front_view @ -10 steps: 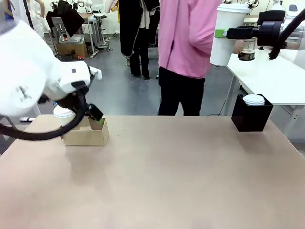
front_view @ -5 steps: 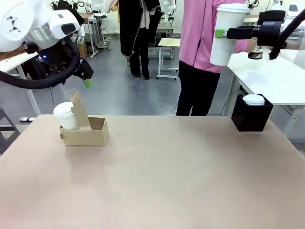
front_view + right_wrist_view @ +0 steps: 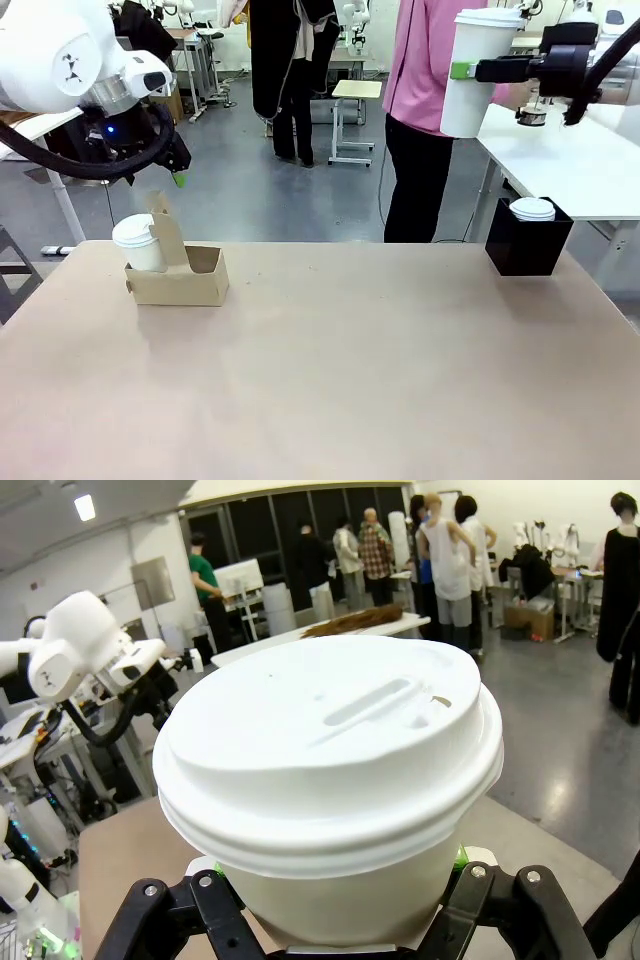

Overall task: Pour a drink into a cup and package it in a carrier.
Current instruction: Position the Cup Carrier in the center of the table, then insert the held 600 ml Paper Cup into the Cup Carrier.

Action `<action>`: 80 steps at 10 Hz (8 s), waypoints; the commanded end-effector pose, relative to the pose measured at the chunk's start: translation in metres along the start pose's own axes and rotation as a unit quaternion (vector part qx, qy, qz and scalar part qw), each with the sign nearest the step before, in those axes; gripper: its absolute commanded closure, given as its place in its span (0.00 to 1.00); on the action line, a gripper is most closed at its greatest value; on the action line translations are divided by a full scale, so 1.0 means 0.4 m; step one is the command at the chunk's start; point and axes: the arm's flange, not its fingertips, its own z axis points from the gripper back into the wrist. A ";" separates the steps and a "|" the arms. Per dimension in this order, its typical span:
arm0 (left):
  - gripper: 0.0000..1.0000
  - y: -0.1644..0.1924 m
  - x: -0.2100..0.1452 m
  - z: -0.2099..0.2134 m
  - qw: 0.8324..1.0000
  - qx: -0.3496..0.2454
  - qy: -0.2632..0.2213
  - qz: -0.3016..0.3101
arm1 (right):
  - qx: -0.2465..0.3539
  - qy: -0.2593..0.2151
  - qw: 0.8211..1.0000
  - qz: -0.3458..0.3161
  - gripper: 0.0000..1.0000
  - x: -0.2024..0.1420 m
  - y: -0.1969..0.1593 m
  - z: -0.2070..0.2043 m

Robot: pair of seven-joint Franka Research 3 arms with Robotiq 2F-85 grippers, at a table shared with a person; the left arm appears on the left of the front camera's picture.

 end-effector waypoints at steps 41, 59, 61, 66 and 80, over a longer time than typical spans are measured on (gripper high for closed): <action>0.98 -0.828 -0.292 -0.009 0.993 0.015 0.093 0.074 | 0.007 -0.005 1.000 0.004 0.19 0.008 0.001 0.004; 0.00 -0.493 -0.198 0.194 0.933 -0.122 0.161 -0.298 | 0.268 0.018 0.955 0.127 0.19 -0.286 0.097 -0.213; 0.00 -0.493 -0.198 0.194 0.933 -0.122 0.161 -0.298 | 0.268 0.018 0.955 0.127 0.19 -0.286 0.097 -0.213; 0.00 -0.302 -0.207 0.126 0.904 -0.201 0.115 -0.360 | 0.371 -0.022 0.924 0.096 0.19 -0.377 0.132 -0.282; 0.00 0.038 -0.284 -0.001 0.815 -0.342 0.011 -0.467 | 0.490 0.012 0.870 0.056 0.19 -0.625 0.243 -0.348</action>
